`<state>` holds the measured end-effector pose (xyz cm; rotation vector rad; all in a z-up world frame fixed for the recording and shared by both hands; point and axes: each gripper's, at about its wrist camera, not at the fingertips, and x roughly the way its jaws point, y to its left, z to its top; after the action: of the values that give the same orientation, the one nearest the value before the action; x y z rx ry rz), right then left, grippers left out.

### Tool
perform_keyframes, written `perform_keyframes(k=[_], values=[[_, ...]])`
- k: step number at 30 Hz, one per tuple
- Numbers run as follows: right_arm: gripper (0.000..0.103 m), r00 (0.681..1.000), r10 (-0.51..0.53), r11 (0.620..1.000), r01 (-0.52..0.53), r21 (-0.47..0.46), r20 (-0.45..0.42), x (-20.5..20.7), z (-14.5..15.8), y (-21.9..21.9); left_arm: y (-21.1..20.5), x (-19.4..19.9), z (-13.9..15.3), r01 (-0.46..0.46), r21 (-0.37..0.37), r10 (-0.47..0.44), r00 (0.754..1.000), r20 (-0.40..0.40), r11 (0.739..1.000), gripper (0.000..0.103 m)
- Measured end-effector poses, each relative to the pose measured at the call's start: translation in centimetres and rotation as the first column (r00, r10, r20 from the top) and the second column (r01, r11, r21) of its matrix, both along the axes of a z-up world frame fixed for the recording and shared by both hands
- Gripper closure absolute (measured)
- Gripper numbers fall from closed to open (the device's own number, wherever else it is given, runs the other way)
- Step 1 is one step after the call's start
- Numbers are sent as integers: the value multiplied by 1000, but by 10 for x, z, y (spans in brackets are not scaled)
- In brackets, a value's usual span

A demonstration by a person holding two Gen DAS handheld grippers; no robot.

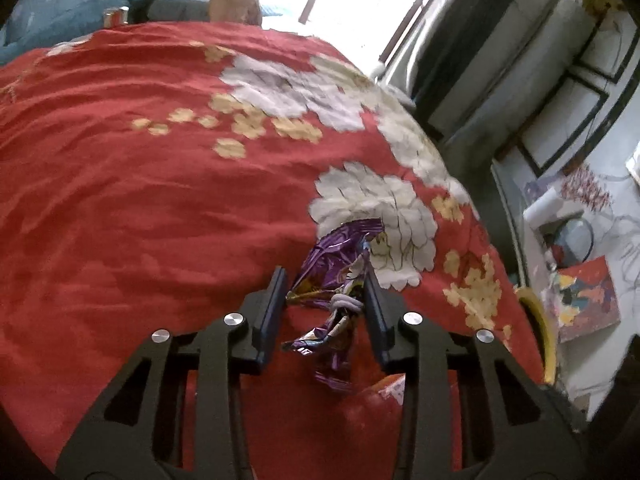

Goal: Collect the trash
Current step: 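Grasp the purple wrapper with the left tool while the right tool grasps the red can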

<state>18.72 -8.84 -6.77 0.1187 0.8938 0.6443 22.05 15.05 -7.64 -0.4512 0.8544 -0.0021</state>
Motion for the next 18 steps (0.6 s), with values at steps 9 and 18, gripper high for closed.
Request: perform_keyframes(k=[9, 18], values=[[16, 992, 1, 997, 9, 75, -122, 17, -15, 20, 19, -38, 31, -64, 18, 61, 991, 118, 998, 74], [42, 980, 4, 990, 24, 139, -199, 42, -14, 45, 22, -76, 62, -65, -16, 67, 975, 212, 998, 74]])
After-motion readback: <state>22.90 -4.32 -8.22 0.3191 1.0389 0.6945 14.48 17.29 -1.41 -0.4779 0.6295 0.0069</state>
